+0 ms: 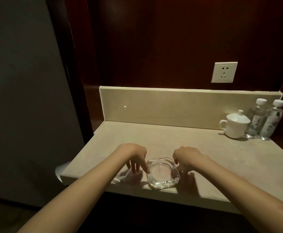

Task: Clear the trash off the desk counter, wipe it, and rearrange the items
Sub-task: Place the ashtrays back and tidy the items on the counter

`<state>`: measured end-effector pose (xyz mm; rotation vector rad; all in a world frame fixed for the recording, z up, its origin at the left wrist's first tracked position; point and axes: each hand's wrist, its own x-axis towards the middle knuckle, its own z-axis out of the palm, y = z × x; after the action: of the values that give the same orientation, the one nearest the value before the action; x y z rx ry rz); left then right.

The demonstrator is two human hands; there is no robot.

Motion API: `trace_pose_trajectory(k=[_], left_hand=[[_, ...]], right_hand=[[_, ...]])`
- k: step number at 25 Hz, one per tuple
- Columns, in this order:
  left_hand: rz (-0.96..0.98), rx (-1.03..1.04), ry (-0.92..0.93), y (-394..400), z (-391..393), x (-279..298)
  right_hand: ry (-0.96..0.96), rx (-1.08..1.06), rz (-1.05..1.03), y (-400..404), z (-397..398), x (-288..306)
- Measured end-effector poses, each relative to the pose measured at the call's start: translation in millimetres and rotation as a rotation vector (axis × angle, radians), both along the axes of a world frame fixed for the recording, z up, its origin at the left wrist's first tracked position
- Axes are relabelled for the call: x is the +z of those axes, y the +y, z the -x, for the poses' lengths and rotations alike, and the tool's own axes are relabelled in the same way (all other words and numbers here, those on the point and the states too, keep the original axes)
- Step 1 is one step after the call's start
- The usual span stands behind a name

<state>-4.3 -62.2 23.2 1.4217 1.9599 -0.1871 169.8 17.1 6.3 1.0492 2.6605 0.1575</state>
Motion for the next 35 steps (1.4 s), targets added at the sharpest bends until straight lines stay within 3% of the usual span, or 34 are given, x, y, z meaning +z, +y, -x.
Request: trace_pose_trajectory(k=[4,7,10,13,18,27,35], left_hand=[[0.015,0.117,-0.082,0,-9,-8],[-0.022,0.192,-0.151,2,-10,-13],[-0.095,0.16,-0.053,1,-12,-18],[-0.185,0.13,0.04,4,-12,-30],[-0.245,0.2,0.01,4,-7,-41],[-0.369,0.268,-0.06,2,6,-35],[-0.42,0.31,-0.147,38,69,-6]], right_hand=[[0.053,-0.057,0.058,1,-9,5],[0.13,-0.126,0.237,6,-11,5],[0.224,-0.206,0.445,10,-9,-4],[0.275,-0.248,0.525,14,-10,-22],[0.535,-0.352,0.863,13,-18,-34],[0.643,-0.332,0.827,21,-3,-29],[0.749,-0.34,0.878,49,54,-5]])
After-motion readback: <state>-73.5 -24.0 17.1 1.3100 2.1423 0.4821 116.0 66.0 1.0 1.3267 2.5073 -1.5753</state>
